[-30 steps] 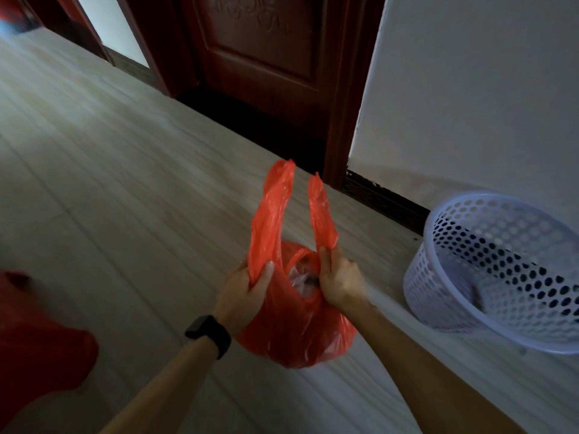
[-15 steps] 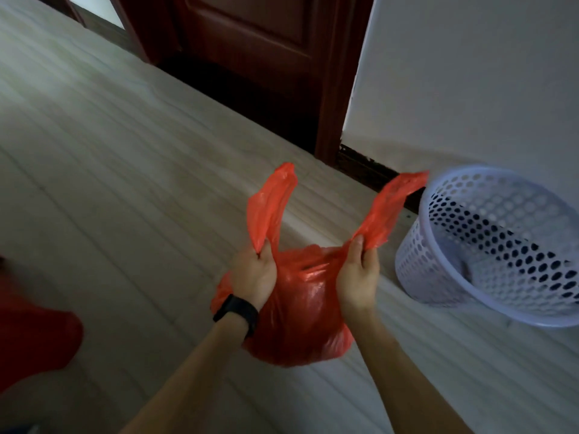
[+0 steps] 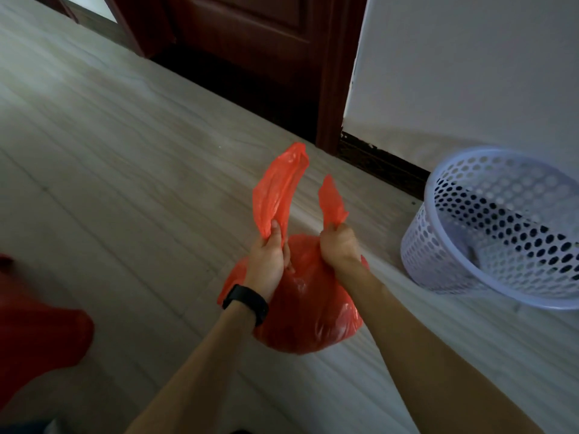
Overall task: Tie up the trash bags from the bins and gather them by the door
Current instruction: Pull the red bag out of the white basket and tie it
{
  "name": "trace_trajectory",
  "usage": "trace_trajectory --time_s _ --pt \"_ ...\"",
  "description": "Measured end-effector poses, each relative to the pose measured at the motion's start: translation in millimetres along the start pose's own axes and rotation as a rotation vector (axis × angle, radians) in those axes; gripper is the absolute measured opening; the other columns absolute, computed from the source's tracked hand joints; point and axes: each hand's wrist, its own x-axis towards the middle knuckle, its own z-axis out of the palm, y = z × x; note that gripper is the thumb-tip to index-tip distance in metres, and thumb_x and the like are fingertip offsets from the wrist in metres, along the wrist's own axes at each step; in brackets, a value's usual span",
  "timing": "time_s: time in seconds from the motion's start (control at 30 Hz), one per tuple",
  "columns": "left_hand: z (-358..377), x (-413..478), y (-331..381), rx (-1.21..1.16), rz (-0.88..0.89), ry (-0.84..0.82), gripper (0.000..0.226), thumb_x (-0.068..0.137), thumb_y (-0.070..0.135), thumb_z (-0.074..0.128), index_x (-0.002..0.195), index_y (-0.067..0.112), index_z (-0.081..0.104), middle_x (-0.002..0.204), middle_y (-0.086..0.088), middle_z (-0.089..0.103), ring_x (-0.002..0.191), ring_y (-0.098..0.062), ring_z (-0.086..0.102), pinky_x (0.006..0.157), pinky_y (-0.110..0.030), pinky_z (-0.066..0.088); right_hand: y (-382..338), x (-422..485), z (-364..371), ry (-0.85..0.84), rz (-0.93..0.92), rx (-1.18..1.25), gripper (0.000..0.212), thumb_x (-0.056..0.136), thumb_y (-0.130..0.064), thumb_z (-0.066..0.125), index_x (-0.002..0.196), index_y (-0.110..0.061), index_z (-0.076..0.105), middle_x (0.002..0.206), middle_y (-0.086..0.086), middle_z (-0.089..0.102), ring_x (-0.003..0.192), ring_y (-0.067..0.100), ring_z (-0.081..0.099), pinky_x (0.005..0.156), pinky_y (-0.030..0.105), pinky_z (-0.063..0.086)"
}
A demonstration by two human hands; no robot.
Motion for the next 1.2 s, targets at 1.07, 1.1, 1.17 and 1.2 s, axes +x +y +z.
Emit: trace_trajectory --time_s 1.07,1.1,1.17,1.2 --pt "-13 6 -2 0.81 0.53 -0.154 0.023 0.103 0.025 0.04 0.104 0.007 0.054 0.079 -0.016 0.067 0.079 -0.038 0.061 0.06 -0.033 0.026 6 -8 -8 -0.325 -0.051 0.18 0.028 0.099 -0.015 0.038 0.083 -0.017 0.061 0.078 -0.002 0.061 0.07 0.01 0.054 0.07 0.025 0.047" --pt "-13 8 -1 0.864 0.576 -0.182 0.024 0.103 0.024 0.041 0.112 0.005 0.052 0.086 -0.018 0.069 0.082 -0.038 0.062 0.062 -0.035 0.03 9 -8 -11 -0.345 -0.082 0.135 0.025 0.098 -0.008 0.042 0.084 -0.017 0.06 0.077 -0.004 0.059 0.072 0.01 0.054 0.069 0.023 0.046" --pt "-12 11 -4 0.979 0.671 -0.219 0.027 0.102 0.025 0.042 0.118 0.005 0.051 0.087 -0.018 0.069 0.081 -0.037 0.064 0.064 -0.037 0.034 14 -8 -18 -0.382 -0.054 0.143 0.021 0.097 -0.009 0.05 0.082 -0.021 0.059 0.082 -0.003 0.059 0.077 0.013 0.056 0.073 0.025 0.047" --pt "-12 12 -7 1.002 0.712 -0.213 0.026 0.101 0.023 0.043 0.117 0.004 0.052 0.086 -0.018 0.069 0.08 -0.038 0.064 0.064 -0.04 0.036 16 -8 -17 -0.391 -0.054 0.137 0.022 0.096 -0.011 0.053 0.079 -0.023 0.06 0.085 0.0 0.061 0.08 0.015 0.057 0.078 0.029 0.049"
